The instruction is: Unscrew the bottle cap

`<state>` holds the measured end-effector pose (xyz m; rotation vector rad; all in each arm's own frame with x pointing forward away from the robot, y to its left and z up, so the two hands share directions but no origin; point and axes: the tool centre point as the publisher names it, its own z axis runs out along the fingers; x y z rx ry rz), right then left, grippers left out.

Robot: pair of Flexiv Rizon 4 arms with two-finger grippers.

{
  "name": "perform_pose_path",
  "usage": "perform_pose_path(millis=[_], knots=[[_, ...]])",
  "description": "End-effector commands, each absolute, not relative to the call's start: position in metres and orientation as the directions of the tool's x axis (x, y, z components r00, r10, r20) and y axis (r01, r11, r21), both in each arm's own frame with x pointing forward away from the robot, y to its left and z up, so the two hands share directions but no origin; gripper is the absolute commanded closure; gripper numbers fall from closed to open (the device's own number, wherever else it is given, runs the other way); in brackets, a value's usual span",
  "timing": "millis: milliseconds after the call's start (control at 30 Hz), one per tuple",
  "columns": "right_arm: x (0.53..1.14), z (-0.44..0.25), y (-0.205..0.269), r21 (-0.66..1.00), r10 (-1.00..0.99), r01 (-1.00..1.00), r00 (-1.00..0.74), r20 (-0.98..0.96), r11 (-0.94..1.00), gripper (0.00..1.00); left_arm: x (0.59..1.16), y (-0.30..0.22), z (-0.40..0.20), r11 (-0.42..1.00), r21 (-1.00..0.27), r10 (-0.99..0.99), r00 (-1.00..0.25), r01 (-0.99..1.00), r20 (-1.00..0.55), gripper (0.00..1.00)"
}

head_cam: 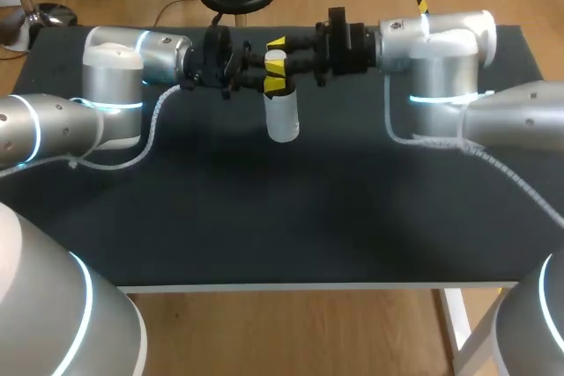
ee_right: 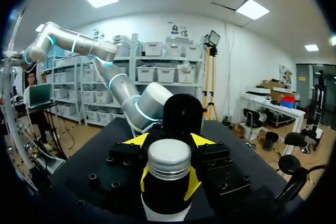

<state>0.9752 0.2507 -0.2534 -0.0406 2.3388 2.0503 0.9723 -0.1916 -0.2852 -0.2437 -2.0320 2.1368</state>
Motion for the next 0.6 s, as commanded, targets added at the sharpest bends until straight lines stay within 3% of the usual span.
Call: perform_pose_path(millis=[33, 600], knots=[[0.977, -0.256, 0.251, 0.985, -0.488, -0.100, -0.873, -0.020, 0.139, 1.00, 0.973, -0.193, -0.284, -0.050, -0.999, 0.242, -0.970, -0.016, 0.004, 1.00], [0.962, -0.255, 0.250, 0.973, -0.872, -0.188, -0.489, 0.024, 0.132, 1.00, 0.973, -0.193, -0.284, -0.050, -0.999, 0.242, -0.970, -0.016, 0.004, 1.00]])
